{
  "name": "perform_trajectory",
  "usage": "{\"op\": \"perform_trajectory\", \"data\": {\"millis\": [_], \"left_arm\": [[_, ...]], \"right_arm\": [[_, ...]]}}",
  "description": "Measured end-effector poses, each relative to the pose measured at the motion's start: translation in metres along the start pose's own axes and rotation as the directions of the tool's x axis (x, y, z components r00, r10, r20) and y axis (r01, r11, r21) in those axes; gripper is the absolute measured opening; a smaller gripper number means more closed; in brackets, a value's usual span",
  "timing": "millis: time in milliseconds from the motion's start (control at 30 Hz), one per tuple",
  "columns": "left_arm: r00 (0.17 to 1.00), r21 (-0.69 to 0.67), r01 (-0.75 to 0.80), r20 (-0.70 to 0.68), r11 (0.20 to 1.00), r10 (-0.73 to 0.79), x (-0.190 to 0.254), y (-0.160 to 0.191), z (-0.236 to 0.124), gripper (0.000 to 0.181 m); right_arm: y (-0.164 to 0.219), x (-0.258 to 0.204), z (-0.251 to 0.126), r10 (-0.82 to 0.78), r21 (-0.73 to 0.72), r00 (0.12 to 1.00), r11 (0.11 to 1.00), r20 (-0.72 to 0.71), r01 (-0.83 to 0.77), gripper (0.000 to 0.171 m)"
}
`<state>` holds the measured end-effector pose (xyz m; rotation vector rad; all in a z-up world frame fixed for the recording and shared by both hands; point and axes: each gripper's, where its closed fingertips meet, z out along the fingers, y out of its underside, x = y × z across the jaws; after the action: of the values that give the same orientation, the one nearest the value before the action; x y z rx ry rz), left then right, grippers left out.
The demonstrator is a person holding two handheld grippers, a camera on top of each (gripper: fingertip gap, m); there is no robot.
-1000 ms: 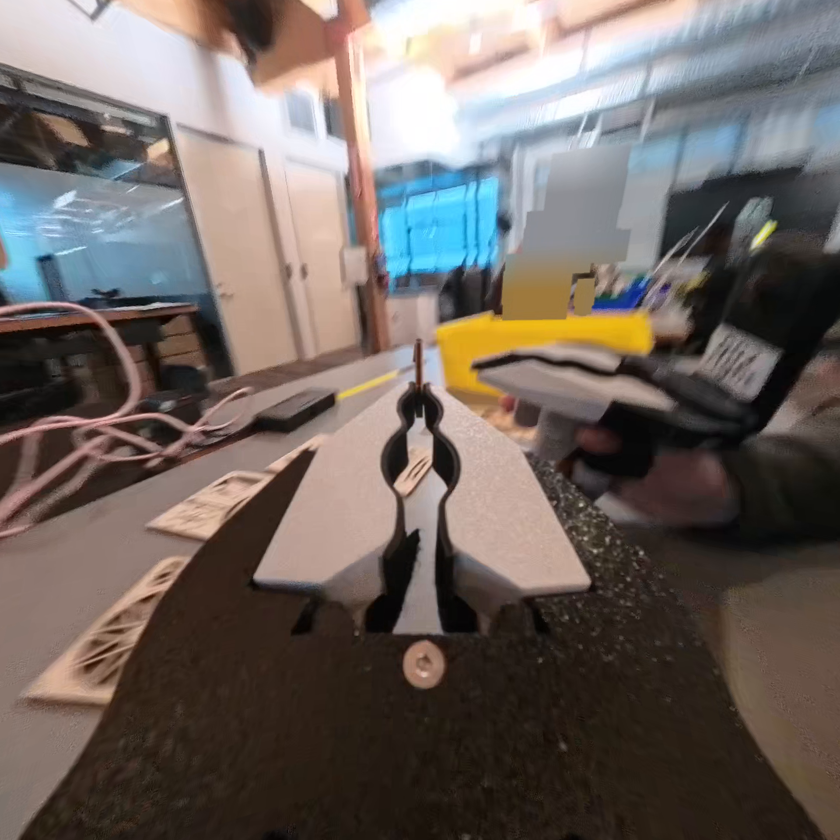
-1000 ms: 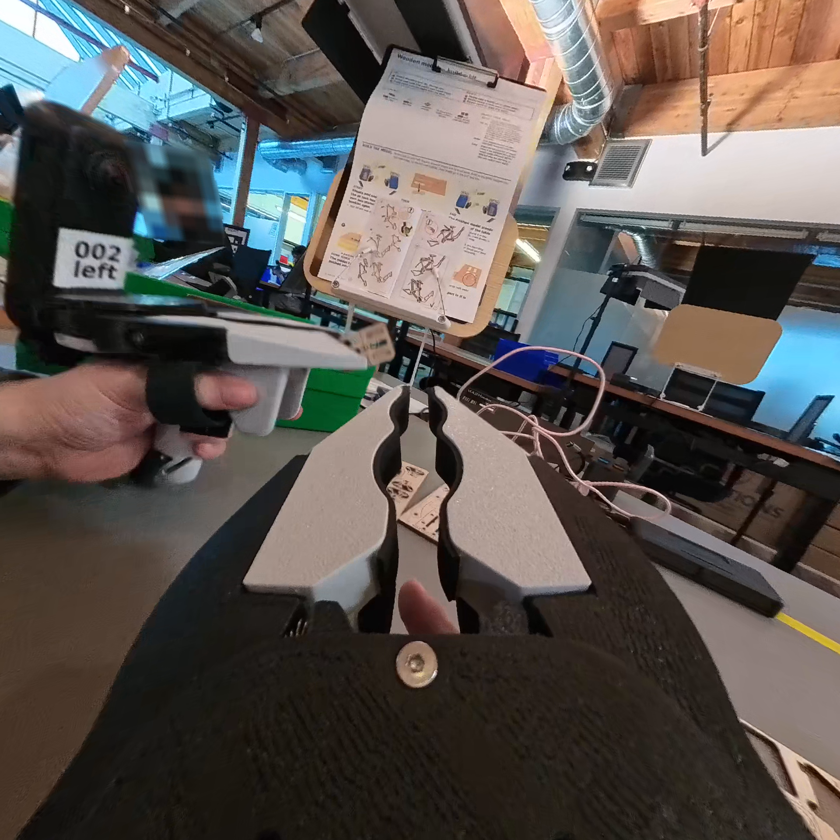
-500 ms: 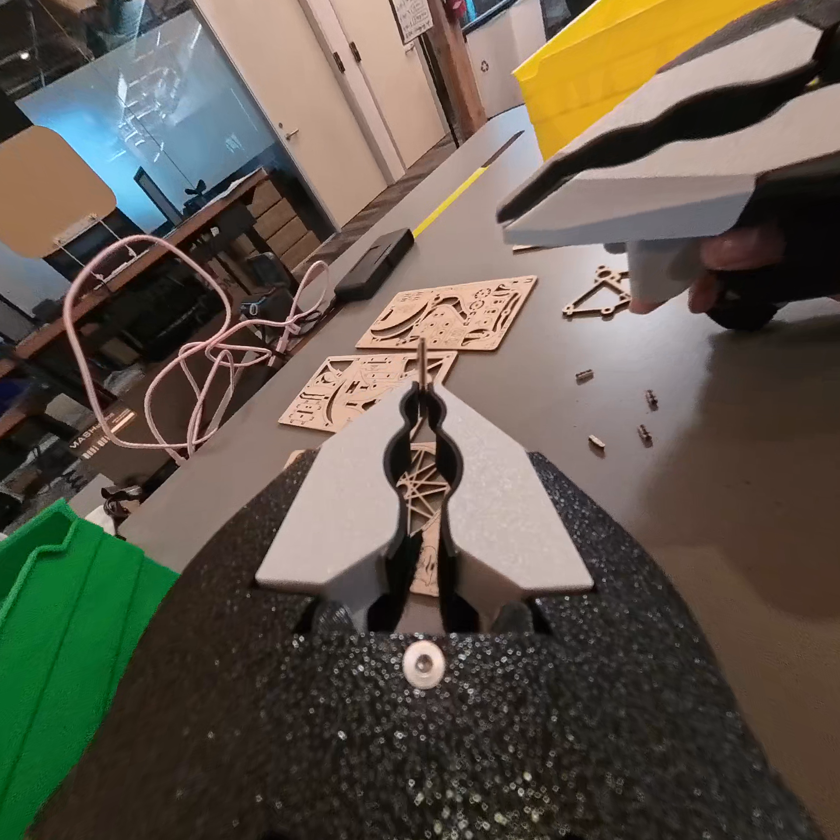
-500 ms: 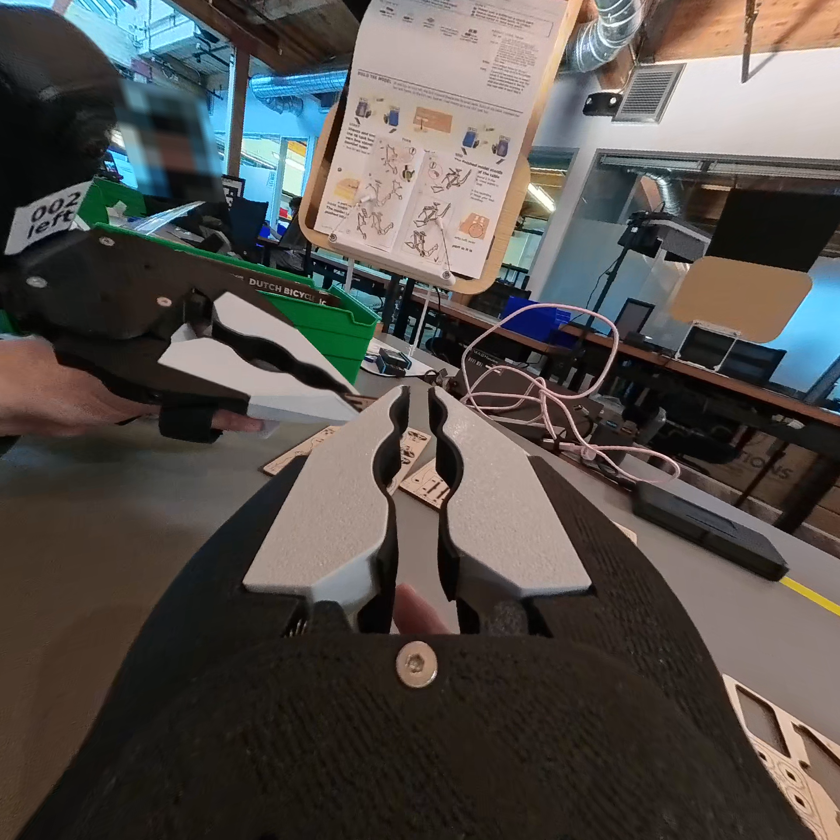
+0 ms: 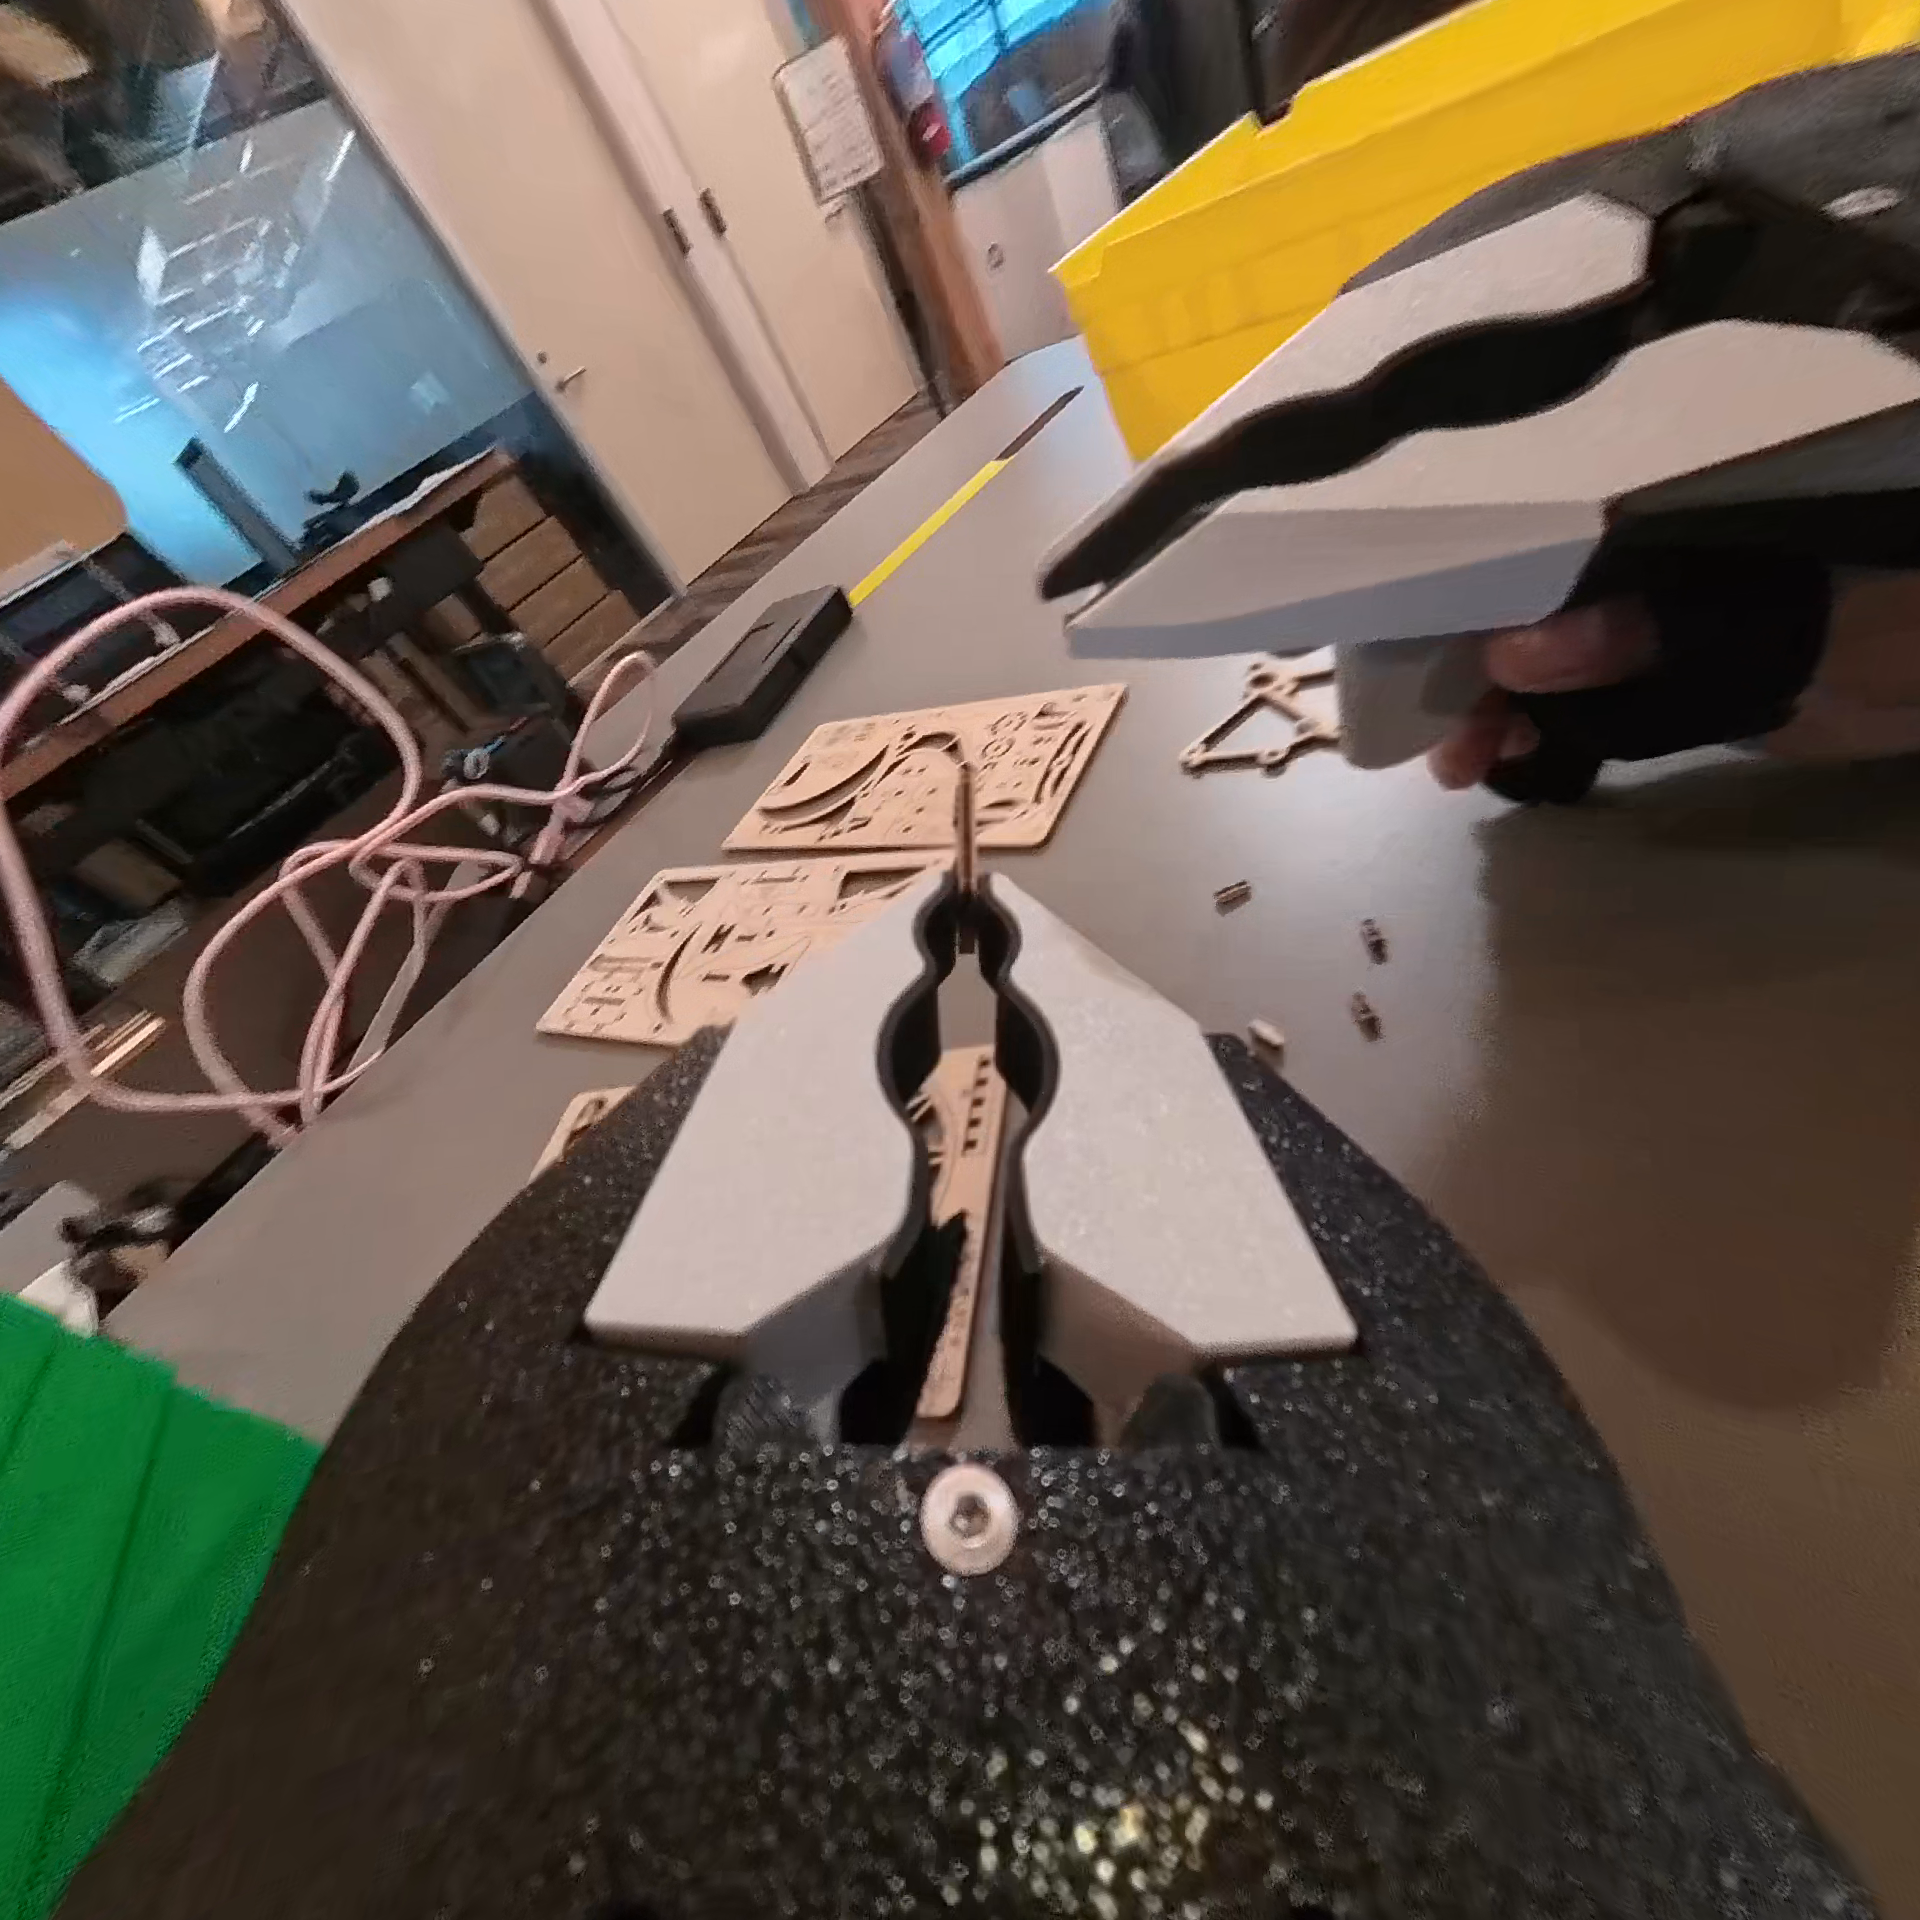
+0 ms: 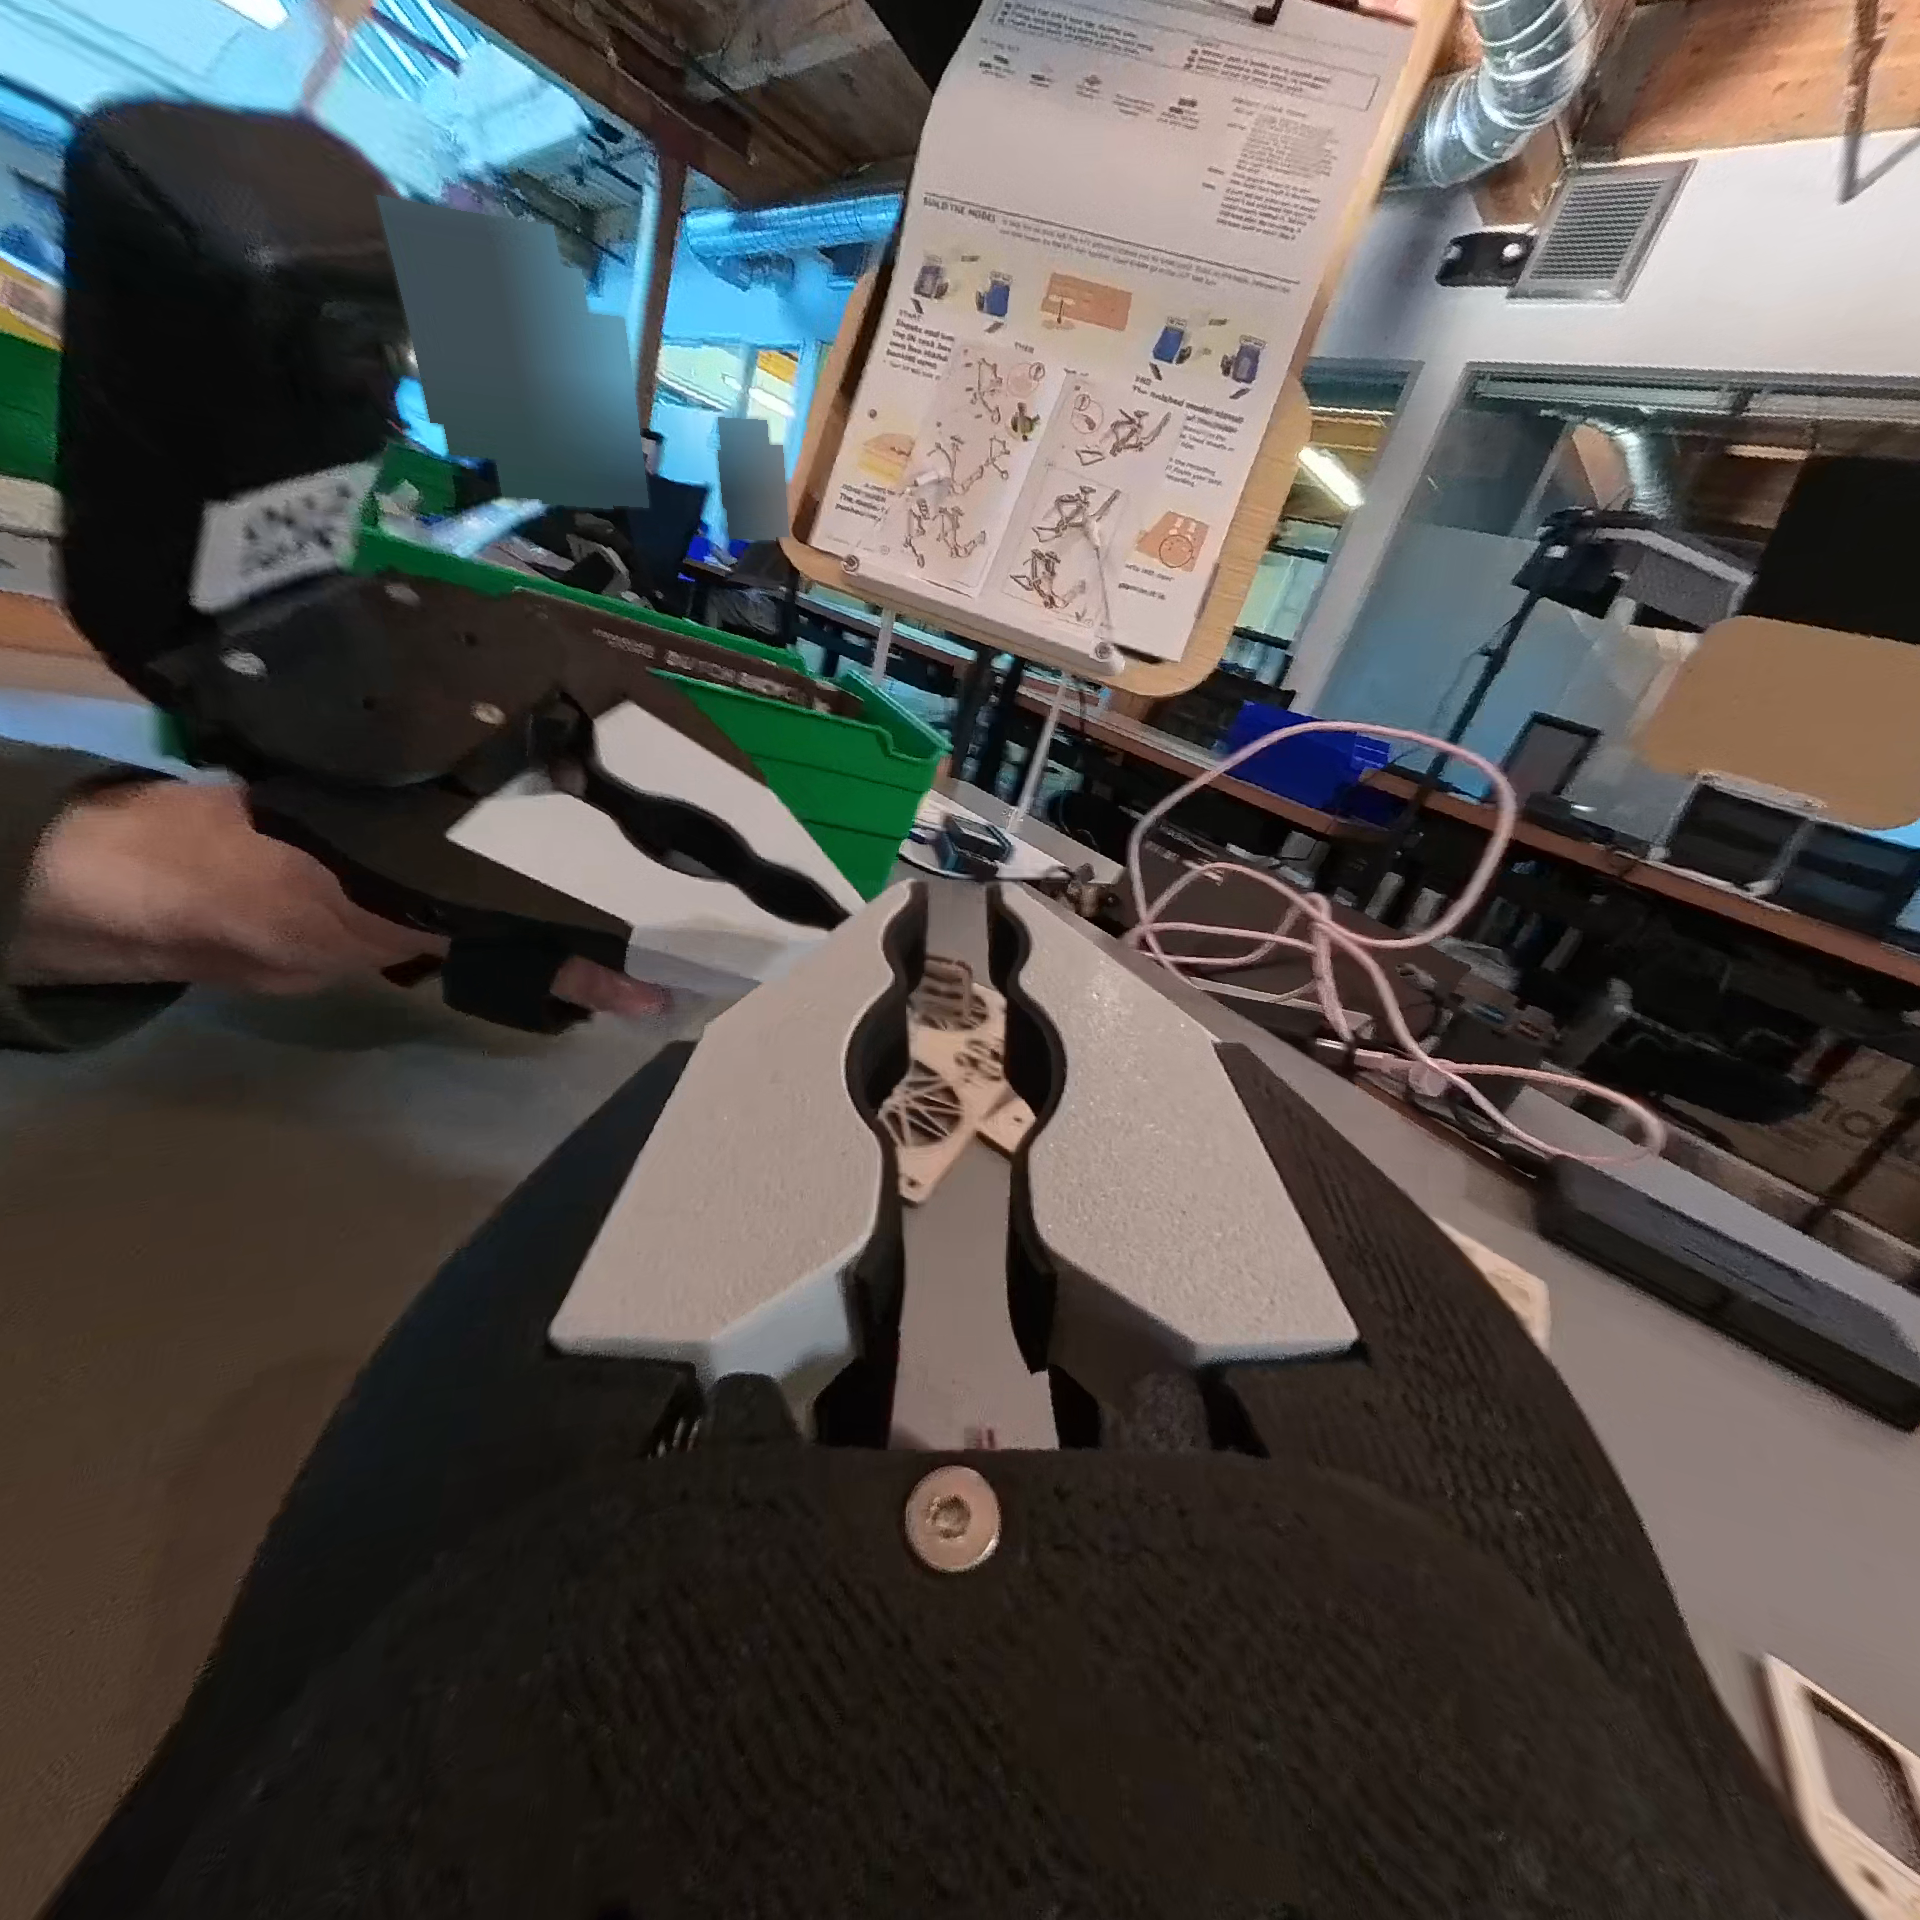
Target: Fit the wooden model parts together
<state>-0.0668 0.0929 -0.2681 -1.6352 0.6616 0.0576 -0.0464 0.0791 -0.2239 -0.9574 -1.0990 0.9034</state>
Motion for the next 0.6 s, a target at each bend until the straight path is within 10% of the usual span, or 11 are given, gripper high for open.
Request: {"op": "perform_trajectory", "data": {"millis": [200, 400, 600], "left_arm": [[0.993, 0.099, -0.073, -0.089, 0.992, 0.082, 0.023, -0.016, -0.001, 0.001], [0.881, 0.397, 0.391, -0.422, 0.830, -0.213, 0.032, -0.072, -0.035, 0.000], [0.814, 0.476, 0.543, -0.500, 0.691, -0.295, 0.015, -0.088, -0.052, 0.000]], "right_arm": [[-0.028, 0.001, -0.011, 0.177, 0.135, 0.975, 0.971, 0.133, -0.195, 0.029], [-0.039, -0.005, -0.016, 0.398, 0.130, 0.857, 0.879, 0.329, -0.459, 0.029], [-0.046, -0.022, -0.020, 0.363, 0.115, 0.825, 0.886, 0.434, -0.450, 0.017]]}}
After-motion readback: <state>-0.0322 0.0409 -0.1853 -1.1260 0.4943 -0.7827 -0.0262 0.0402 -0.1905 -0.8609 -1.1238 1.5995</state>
